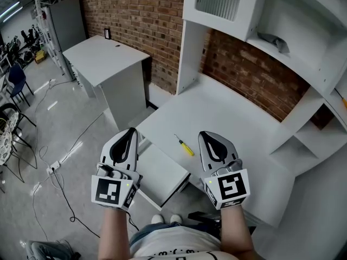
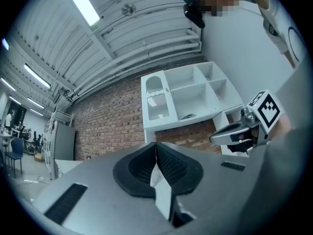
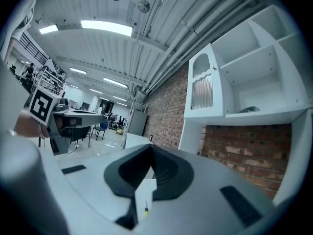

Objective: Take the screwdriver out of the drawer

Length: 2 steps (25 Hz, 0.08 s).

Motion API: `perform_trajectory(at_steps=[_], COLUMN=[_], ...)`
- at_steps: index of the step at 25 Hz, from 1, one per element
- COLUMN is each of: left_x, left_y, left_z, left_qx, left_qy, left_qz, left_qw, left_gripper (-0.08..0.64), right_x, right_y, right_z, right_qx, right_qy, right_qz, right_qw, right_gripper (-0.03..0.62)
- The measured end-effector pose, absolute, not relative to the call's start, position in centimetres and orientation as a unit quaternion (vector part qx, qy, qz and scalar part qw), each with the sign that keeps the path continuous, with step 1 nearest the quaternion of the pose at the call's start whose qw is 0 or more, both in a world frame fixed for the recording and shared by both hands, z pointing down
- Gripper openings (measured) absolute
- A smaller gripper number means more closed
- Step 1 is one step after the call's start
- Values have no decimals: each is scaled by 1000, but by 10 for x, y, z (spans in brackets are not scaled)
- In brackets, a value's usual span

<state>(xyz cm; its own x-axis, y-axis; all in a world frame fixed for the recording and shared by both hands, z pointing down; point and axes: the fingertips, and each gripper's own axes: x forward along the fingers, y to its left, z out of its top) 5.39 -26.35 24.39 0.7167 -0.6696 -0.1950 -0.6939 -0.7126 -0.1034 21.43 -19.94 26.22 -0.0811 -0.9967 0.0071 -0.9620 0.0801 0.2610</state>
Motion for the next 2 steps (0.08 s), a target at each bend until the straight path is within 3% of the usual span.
perform_trajectory(at_steps=[2], left_x=[56], left_y=[-260], left_z=[249], left_qx=[-925], left_qy=[363], left_qz=[68], left_qw=[89], left_gripper=[15], right_x=[216], right_y=[-198], right_z=[260], right_qx=[670], right_qy=[-730], right_qz=[-96], right_qw=[89], right_gripper=[9])
